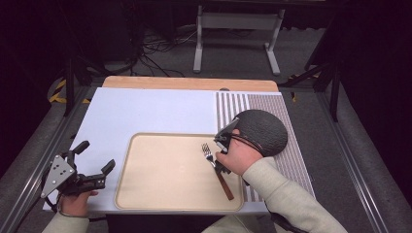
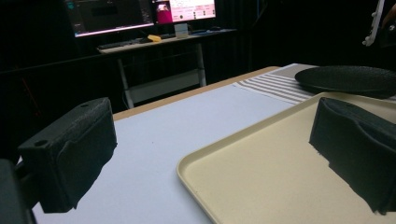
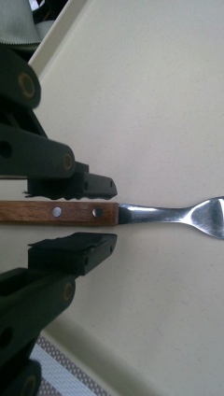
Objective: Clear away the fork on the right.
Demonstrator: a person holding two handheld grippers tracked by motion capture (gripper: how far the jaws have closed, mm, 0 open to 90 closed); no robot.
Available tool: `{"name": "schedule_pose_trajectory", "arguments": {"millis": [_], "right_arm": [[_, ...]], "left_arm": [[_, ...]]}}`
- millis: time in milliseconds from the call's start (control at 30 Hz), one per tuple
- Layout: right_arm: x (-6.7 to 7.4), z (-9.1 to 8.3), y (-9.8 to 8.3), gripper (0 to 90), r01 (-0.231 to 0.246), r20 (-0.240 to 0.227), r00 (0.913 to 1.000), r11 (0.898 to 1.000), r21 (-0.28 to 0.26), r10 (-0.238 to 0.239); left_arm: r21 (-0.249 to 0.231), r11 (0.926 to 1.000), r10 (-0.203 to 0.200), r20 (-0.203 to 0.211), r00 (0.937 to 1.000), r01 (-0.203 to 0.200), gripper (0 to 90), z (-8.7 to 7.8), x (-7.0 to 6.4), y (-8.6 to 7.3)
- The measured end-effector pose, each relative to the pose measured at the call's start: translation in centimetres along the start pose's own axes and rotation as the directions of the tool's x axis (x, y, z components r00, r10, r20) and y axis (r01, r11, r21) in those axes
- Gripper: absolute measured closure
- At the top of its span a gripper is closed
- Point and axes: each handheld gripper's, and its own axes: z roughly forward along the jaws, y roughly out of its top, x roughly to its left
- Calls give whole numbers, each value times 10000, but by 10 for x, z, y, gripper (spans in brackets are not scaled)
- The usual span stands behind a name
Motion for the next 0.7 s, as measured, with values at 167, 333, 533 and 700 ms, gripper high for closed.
{"name": "schedule_pose_trajectory", "arguments": {"millis": [167, 333, 533, 700], "right_arm": [[-1, -5, 0, 380, 1050, 96, 9945, 9854, -1342, -1046], [-3, -6, 1, 241, 2007, -148, 9776, 9504, -2377, -2102], [-8, -6, 7, 226, 4944, 243, 8582, 8129, -3079, -5127], [-6, -1, 10, 268, 6472, 1142, 7497, 6861, -3321, -6519]], "left_arm": [[1, 10000, -7, -2, 10000, 7, 11, 0, 0, 0], [-12, 10000, -14, -39, 10000, 14, 11, 0, 0, 0], [-14, 10000, -18, -31, 10000, 18, 11, 0, 0, 0], [-18, 10000, -20, -32, 10000, 20, 11, 0, 0, 0]]}}
